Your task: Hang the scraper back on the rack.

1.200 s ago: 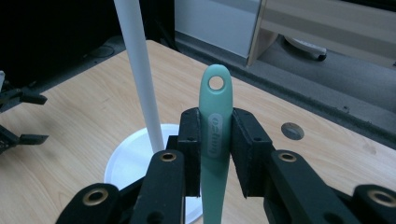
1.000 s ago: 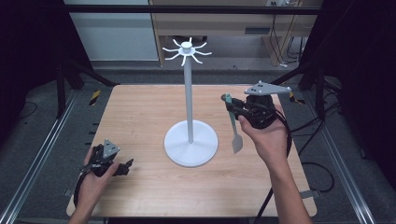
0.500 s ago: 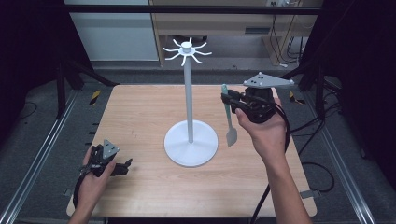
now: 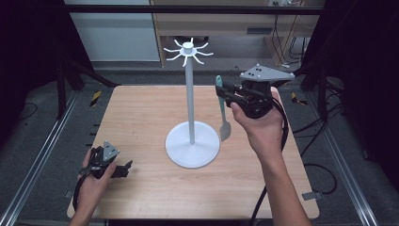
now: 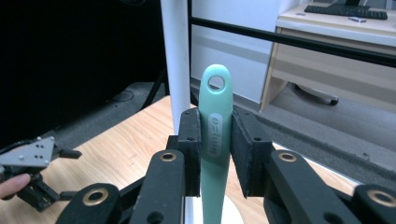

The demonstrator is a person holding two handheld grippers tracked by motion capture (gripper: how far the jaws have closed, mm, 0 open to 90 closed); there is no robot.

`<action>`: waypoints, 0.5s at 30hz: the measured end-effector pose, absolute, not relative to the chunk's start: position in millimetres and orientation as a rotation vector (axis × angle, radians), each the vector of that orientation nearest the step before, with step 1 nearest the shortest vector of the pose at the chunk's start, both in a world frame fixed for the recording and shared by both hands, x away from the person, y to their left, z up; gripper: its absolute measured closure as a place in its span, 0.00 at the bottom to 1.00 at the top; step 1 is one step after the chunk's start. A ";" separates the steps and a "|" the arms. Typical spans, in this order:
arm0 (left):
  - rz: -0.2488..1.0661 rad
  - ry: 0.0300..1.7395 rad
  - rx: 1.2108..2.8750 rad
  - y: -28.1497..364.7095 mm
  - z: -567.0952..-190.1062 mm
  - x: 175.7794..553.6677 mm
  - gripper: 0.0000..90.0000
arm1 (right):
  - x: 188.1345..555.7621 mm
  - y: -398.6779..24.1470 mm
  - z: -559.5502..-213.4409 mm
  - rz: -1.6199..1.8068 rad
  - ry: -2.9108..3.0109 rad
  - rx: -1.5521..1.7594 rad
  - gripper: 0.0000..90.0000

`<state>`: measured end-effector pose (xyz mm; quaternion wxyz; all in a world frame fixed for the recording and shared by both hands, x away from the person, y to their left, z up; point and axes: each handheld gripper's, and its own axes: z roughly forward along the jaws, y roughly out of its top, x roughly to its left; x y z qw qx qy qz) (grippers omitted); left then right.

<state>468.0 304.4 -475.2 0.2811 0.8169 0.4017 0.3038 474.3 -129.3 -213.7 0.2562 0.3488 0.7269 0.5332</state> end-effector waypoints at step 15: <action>0.809 1.079 2.186 303.6 -475.1 468.2 0.03 | 470.3 -114.4 -194.8 1.500 1.952 0.891 0.83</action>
